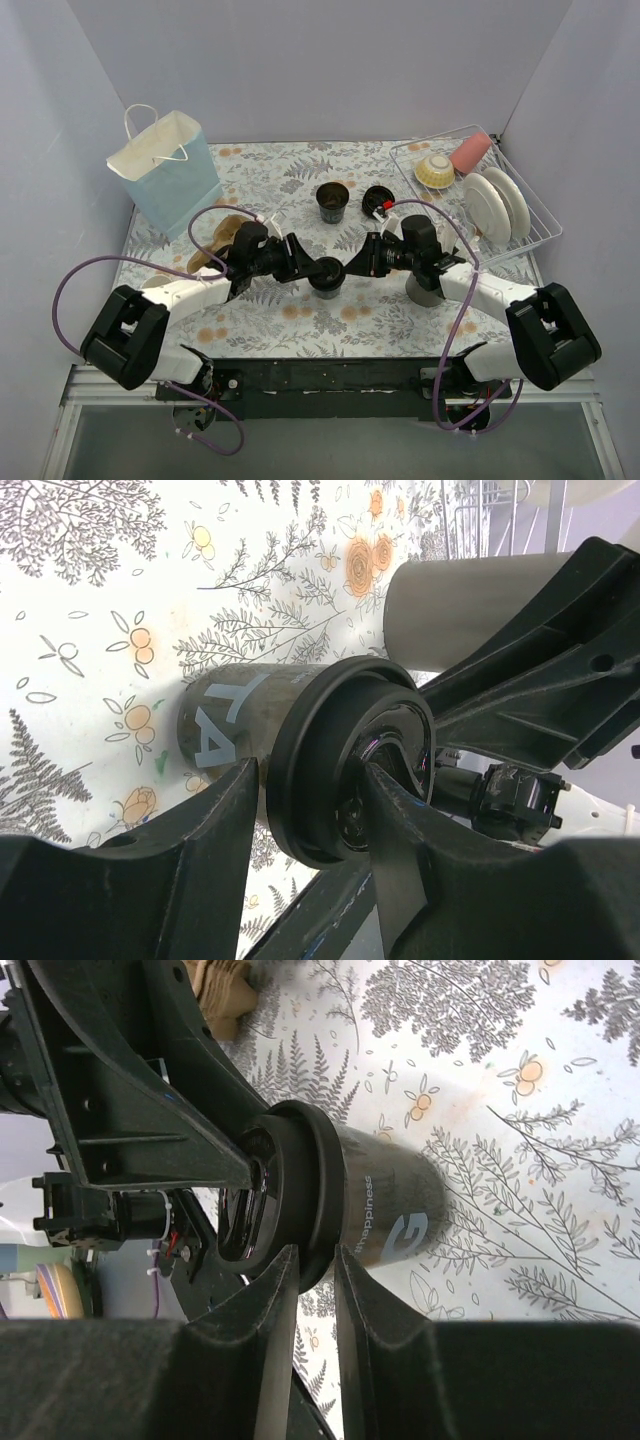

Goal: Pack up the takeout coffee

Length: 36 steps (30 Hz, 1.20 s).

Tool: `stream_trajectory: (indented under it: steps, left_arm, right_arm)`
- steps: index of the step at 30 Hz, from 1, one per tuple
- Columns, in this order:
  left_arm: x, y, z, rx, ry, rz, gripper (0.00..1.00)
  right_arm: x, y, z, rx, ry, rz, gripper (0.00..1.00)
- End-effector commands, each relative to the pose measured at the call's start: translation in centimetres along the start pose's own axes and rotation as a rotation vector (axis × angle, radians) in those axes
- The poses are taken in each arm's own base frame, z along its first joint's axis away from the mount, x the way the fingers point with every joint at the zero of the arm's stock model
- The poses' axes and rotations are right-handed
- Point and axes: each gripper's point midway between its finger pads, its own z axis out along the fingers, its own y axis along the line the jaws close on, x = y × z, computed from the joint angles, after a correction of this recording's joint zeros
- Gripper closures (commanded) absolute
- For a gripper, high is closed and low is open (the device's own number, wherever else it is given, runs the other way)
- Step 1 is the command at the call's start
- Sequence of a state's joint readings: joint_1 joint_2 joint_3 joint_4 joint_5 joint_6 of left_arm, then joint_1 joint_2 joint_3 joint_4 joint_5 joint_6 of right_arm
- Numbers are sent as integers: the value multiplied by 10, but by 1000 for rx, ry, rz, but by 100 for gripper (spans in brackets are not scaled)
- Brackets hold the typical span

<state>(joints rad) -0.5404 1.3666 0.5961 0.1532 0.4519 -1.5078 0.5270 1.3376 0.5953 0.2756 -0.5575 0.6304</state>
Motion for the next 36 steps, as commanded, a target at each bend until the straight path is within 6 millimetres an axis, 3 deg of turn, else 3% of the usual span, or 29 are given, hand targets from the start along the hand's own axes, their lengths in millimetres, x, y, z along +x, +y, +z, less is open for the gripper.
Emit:
stream_trajectory:
  steps: [1, 6, 14, 26, 36]
  left_arm:
    - [25, 41, -9, -158, 34, -60, 59]
    - [30, 48, -12, -179, 25, -82, 59]
    - [24, 45, -14, -183, -5, -86, 59]
    - [32, 61, -17, -232, -19, -125, 59]
    - [32, 62, -17, -239, -26, -125, 59]
  right_arm:
    - [6, -3, 8, -41, -8, -8, 74]
    - [15, -8, 16, -72, 2, 0, 77]
    - [11, -20, 28, -38, 26, -27, 78]
    - [-34, 9, 18, -11, -18, -92, 61]
    - [-41, 17, 7, 16, -42, -92, 55]
